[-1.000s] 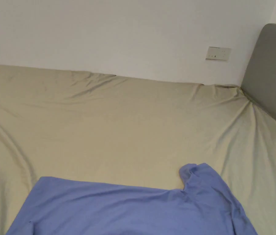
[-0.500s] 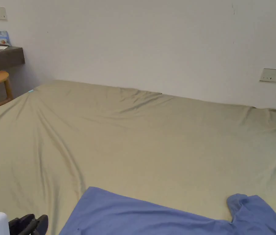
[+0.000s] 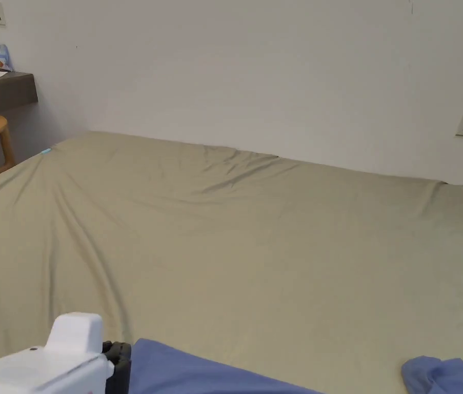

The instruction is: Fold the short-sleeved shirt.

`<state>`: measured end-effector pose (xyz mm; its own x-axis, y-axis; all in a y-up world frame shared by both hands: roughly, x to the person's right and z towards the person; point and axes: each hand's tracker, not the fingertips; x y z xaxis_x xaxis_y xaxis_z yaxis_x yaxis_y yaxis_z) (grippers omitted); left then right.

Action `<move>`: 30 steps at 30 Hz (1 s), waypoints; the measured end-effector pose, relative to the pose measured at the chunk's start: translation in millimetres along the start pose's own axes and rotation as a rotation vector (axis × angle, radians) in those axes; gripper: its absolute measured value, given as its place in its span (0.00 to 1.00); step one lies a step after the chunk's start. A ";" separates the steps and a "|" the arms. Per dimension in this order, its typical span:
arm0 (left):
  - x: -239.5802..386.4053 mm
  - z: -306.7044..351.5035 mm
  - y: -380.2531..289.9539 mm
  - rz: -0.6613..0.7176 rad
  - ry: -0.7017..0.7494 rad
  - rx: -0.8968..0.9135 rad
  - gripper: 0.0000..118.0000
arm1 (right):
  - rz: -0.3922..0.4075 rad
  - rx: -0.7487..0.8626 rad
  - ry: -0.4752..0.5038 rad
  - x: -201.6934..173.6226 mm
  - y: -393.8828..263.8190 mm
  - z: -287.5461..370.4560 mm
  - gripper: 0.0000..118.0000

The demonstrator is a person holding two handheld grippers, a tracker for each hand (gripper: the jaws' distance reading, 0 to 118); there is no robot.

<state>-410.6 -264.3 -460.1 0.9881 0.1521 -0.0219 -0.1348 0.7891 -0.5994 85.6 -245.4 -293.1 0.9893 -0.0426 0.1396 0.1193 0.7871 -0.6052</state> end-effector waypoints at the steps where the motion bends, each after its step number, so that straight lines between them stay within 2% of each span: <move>1: -1.3 -18.6 7.6 0.048 -0.034 -0.021 0.00 | -0.006 -0.011 0.008 -0.4 2.6 -5.9 0.02; 2: -5.8 -39.0 13.4 0.070 -0.061 -0.042 0.03 | -0.006 -0.020 0.020 -1.4 5.0 -12.5 0.02; 3: -5.8 -56.8 17.1 0.049 -0.026 -0.060 0.16 | -0.004 -0.025 0.029 -4.1 9.2 -16.2 0.02; 4: -4.3 -73.8 19.3 0.002 0.009 -0.092 0.31 | -0.004 -0.029 0.035 -6.5 10.7 -20.7 0.02; 6: 0.8 -104.4 18.8 -0.099 0.055 -0.156 0.68 | -0.001 -0.040 0.050 -11.6 12.1 -28.7 0.02; 7: 3.5 -117.8 19.0 -0.119 0.071 -0.192 0.74 | 0.004 -0.053 0.063 -12.4 11.1 -33.0 0.02; 8: 5.8 -127.1 19.2 -0.129 0.055 -0.211 0.74 | 0.012 -0.066 0.078 -13.9 10.9 -36.6 0.02; 10: 10.9 -136.5 17.1 -0.121 0.029 -0.205 0.73 | 0.029 -0.094 0.103 -15.2 10.0 -44.3 0.02; 14: 15.8 -157.1 9.0 -0.109 0.076 -0.273 0.72 | 0.059 -0.137 0.072 -16.8 7.0 -53.0 0.02; 16: 20.5 -164.7 1.2 -0.095 0.110 -0.357 0.63 | 0.064 -0.143 0.067 -18.2 7.2 -51.6 0.02; 17: 16.8 -163.6 -2.0 -0.090 0.104 -0.346 0.62 | 0.058 -0.146 0.070 -16.4 6.9 -51.3 0.02; 18: 20.8 -154.9 -1.8 -0.118 0.105 -0.256 0.52 | 0.048 -0.147 0.076 -14.2 6.5 -51.3 0.02; 20: 28.8 -150.7 -0.2 -0.132 0.061 -0.282 0.25 | 0.009 -0.156 0.086 -8.0 4.0 -52.9 0.02; 21: 23.3 -148.3 -0.1 -0.138 0.065 -0.284 0.19 | 0.000 -0.158 0.083 -6.5 3.7 -53.3 0.02; 23: 29.6 -142.3 1.3 -0.151 0.050 -0.291 0.17 | -0.003 -0.157 0.079 -4.3 4.3 -53.0 0.02; 24: 32.9 -139.2 1.9 -0.154 0.049 -0.291 0.10 | -0.003 -0.157 0.079 -2.3 6.1 -53.2 0.02; 25: 27.1 -136.0 2.9 -0.158 0.042 -0.287 0.08 | -0.002 -0.157 0.079 1.1 9.2 -54.3 0.02; 30: 35.4 -100.9 12.2 -0.174 0.018 -0.229 0.07 | 0.043 -0.084 0.044 27.5 40.5 -81.4 0.02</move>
<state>-369.8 -309.4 -549.0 0.9964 0.0140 0.0836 0.0547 0.6467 -0.7608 124.5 -264.8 -377.5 0.9962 -0.0379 0.0785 0.0810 0.7346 -0.6736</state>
